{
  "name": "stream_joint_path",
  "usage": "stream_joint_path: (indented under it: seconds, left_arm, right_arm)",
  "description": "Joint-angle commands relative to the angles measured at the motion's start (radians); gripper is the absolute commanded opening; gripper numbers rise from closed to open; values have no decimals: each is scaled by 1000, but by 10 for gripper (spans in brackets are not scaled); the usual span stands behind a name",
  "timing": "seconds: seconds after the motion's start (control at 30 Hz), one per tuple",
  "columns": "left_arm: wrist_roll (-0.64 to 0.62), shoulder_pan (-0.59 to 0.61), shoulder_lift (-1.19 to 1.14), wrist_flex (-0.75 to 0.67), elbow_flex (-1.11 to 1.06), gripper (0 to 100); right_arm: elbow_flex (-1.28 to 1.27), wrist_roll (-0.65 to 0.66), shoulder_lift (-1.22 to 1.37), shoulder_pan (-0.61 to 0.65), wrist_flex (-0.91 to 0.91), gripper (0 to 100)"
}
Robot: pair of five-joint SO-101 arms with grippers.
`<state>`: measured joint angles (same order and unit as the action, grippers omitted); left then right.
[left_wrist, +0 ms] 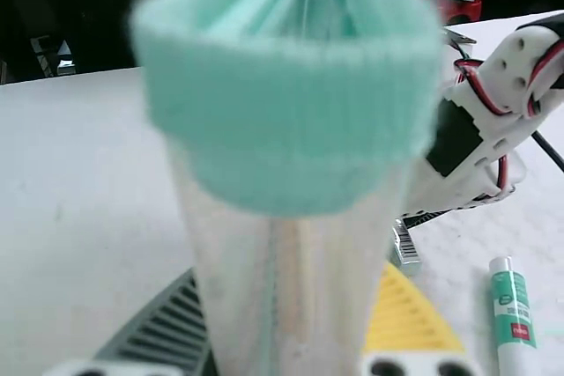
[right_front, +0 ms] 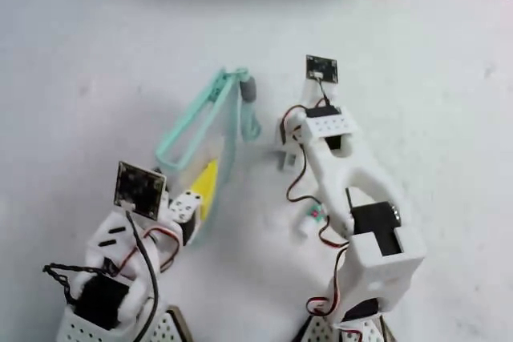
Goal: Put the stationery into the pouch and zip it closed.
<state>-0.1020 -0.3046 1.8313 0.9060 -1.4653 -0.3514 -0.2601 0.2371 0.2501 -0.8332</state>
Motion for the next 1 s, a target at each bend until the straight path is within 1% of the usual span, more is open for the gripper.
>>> stream_joint_path:
  seconds: [0.0, 0.33, 0.67, 0.97]
  left_arm:
    - [11, -30, -1, 26, 37, 151]
    - [11, -28, -1, 21, 35, 151]
    - [11, -28, -1, 21, 35, 148]
    - [12, -27, -1, 21, 29, 147]
  right_arm:
    - [57, -3, -45, -2, -70, 17]
    - [66, -3, -259, -12, -246, 17]
    - [66, -2, -340, -13, -335, 17]
    - [66, -2, -516, -13, -427, 16]
